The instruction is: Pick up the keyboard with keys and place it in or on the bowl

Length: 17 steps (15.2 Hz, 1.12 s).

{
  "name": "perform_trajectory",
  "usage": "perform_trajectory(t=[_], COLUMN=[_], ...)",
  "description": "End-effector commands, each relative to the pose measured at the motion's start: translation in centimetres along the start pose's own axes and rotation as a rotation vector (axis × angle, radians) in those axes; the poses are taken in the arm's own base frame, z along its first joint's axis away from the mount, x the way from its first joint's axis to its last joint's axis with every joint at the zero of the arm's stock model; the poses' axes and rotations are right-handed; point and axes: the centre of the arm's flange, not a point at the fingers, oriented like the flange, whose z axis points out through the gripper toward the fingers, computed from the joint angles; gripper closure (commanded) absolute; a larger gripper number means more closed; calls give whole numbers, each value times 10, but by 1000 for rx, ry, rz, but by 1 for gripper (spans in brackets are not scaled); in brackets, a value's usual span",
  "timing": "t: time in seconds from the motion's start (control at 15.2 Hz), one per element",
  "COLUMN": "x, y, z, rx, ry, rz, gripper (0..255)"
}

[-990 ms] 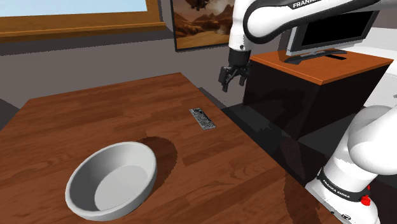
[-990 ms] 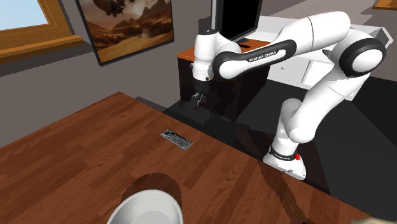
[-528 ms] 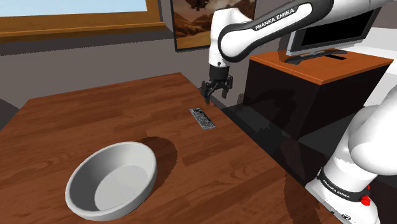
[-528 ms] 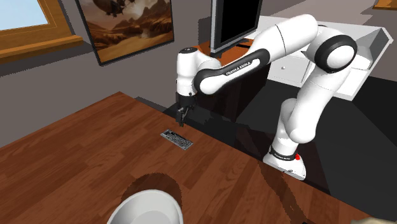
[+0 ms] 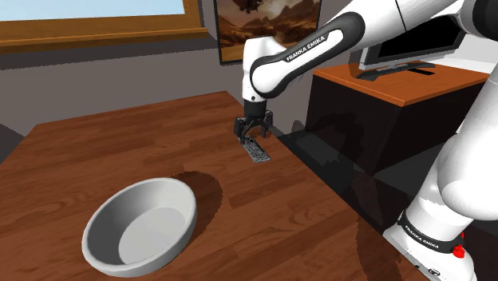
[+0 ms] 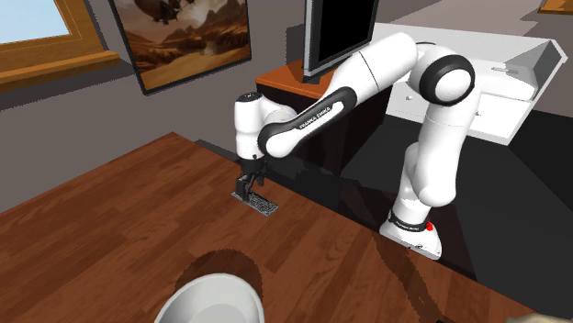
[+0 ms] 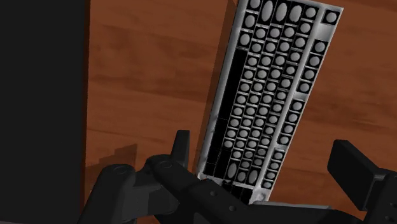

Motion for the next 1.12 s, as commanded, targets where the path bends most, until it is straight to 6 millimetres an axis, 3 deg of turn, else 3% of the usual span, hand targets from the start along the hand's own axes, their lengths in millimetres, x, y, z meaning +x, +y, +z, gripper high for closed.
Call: perform_trajectory(t=[0.0,0.26,0.79,0.86,1.06], x=[0,0,0,0,0], y=[0,0,0,0,0], z=[11,30,30,30,30], rx=[1,1,1,1,1], ry=[0,0,0,0,0], rz=[1,1,1,1,1], gripper=[0,0,0,255,255])
